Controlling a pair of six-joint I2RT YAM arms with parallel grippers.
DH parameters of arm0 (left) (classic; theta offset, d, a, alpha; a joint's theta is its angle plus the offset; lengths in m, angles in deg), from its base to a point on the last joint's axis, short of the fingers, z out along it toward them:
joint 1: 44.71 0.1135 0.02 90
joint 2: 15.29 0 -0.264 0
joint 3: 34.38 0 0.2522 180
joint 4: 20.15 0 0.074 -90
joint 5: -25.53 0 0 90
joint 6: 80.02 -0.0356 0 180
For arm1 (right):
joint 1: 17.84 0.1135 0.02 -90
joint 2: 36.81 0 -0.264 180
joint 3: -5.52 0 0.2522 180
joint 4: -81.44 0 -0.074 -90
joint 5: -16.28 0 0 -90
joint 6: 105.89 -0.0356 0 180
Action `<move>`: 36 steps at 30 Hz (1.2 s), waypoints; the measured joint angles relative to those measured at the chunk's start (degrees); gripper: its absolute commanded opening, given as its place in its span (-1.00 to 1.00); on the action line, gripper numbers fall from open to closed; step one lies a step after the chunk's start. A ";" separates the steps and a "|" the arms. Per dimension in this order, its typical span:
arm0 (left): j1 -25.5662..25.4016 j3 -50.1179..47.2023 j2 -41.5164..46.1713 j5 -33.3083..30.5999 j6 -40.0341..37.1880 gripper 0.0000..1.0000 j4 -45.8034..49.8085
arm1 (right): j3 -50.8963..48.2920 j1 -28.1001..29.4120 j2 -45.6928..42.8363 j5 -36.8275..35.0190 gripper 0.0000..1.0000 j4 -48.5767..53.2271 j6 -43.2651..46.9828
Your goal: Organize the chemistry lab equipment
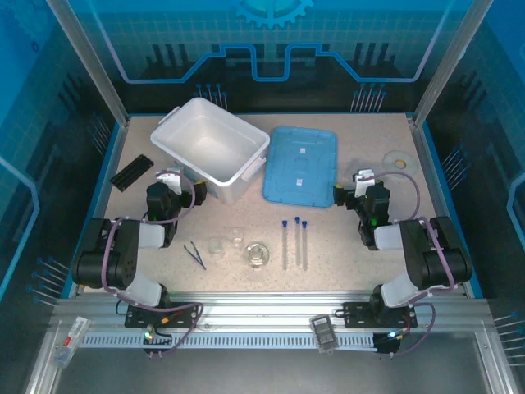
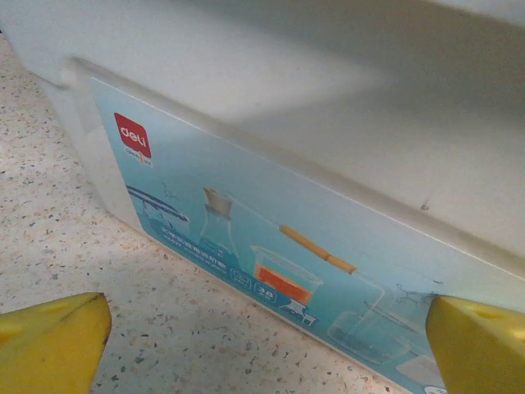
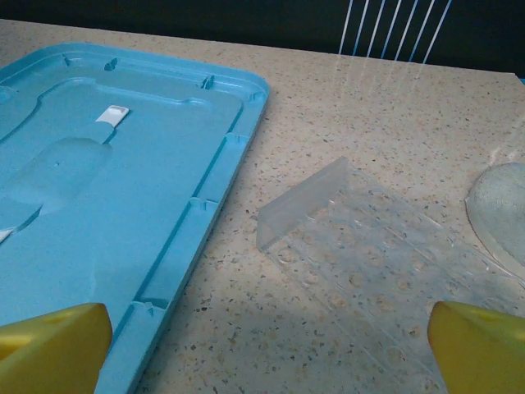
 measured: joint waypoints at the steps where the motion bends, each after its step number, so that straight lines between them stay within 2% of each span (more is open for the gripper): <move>1: 0.00 0.00 0.00 0.00 0.00 0.99 0.00 | 0.00 0.00 -0.02 0.00 1.00 0.00 0.00; 36: -0.81 0.00 0.00 -1.53 -0.04 0.99 0.02 | 0.00 -0.81 -0.02 1.99 1.00 -0.04 -0.04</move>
